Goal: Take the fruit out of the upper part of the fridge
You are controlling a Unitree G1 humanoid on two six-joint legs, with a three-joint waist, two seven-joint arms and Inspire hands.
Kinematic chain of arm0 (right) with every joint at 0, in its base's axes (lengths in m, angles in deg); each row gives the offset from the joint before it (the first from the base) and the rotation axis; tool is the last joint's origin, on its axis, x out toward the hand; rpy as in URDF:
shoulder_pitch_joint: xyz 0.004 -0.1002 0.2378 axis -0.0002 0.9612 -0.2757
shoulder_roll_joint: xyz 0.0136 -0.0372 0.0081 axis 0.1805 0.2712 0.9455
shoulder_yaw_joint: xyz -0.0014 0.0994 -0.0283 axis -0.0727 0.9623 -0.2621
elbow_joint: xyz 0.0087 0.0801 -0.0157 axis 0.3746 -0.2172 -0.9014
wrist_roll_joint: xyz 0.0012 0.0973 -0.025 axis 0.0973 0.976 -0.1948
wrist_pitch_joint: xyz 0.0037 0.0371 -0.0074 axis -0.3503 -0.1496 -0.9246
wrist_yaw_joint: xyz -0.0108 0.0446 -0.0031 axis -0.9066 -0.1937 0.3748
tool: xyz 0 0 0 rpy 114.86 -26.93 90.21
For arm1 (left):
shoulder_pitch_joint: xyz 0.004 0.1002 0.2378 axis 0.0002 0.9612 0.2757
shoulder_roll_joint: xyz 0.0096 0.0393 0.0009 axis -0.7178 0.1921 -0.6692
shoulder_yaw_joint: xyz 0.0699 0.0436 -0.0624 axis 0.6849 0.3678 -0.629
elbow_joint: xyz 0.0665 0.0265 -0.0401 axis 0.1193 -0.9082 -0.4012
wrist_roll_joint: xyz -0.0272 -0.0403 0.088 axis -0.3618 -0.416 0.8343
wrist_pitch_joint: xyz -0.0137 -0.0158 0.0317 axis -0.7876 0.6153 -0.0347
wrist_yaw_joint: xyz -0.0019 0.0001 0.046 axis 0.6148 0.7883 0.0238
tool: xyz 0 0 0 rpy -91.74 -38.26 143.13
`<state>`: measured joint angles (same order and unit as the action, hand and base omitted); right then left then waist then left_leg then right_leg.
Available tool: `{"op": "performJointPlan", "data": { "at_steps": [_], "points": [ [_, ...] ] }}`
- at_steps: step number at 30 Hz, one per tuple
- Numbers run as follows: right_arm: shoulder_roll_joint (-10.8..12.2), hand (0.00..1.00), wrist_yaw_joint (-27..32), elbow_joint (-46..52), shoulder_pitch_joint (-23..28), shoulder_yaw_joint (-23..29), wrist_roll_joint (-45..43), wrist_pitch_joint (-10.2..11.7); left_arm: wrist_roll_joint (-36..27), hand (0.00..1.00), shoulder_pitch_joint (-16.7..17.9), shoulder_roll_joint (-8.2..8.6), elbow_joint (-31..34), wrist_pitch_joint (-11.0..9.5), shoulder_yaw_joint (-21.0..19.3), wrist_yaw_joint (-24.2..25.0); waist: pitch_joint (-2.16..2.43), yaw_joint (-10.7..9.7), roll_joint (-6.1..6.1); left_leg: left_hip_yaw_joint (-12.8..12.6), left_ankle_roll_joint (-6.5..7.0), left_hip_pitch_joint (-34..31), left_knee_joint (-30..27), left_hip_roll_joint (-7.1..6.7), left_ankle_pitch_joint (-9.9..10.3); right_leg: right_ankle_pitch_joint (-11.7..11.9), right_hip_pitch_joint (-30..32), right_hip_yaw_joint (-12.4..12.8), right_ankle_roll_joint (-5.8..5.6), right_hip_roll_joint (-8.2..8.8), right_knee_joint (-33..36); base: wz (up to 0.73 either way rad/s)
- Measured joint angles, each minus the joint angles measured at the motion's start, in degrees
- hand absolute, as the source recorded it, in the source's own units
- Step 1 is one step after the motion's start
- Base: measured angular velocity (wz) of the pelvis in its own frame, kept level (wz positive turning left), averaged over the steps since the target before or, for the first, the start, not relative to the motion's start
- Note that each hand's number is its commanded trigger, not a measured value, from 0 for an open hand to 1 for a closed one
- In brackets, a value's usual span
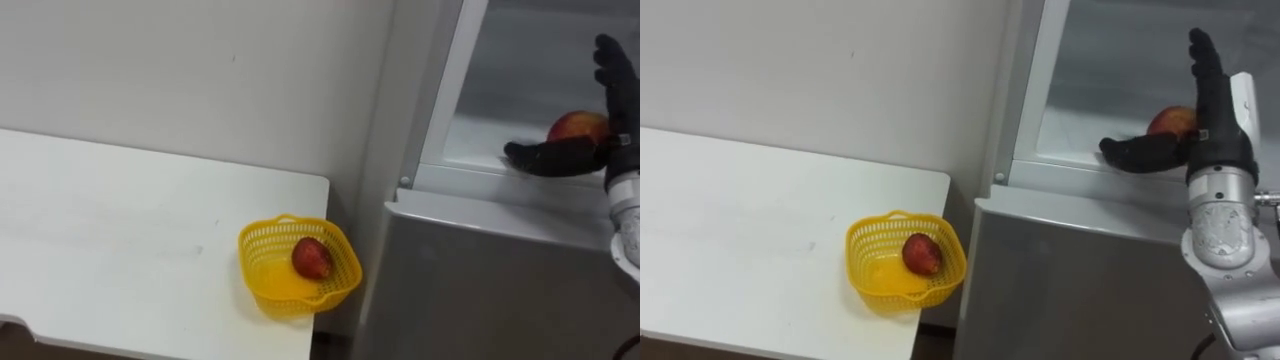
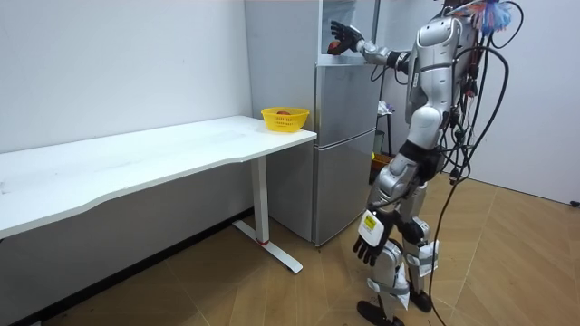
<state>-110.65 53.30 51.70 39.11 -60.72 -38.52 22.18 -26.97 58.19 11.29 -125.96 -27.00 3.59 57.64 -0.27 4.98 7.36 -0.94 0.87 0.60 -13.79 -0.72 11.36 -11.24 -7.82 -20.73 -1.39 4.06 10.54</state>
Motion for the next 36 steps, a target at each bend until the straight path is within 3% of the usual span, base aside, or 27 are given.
{"op": "performJointPlan", "data": {
  "at_steps": [11,36],
  "points": [
    [-1.08,0.0,-0.09,-1.15,0.01,-0.21,0.05,0.07,-0.04,0.0,0.99,0.0,0.09,0.0,0.0,-0.95,0.03,-0.04,-0.14,-0.19,0.02,0.11,0.09,0.01,-0.03,0.0,-0.1,0.18,0.0,-0.03,-0.01,0.0],
    [-1.12,0.0,-0.1,-2.93,0.01,-0.2,0.05,0.06,-0.17,0.0,0.74,-0.01,0.39,0.12,0.0,-1.08,0.18,-0.34,0.27,-0.21,0.04,0.1,0.07,0.01,-0.04,0.0,-0.25,0.24,0.0,-0.01,-0.02,0.0]
  ]
}}
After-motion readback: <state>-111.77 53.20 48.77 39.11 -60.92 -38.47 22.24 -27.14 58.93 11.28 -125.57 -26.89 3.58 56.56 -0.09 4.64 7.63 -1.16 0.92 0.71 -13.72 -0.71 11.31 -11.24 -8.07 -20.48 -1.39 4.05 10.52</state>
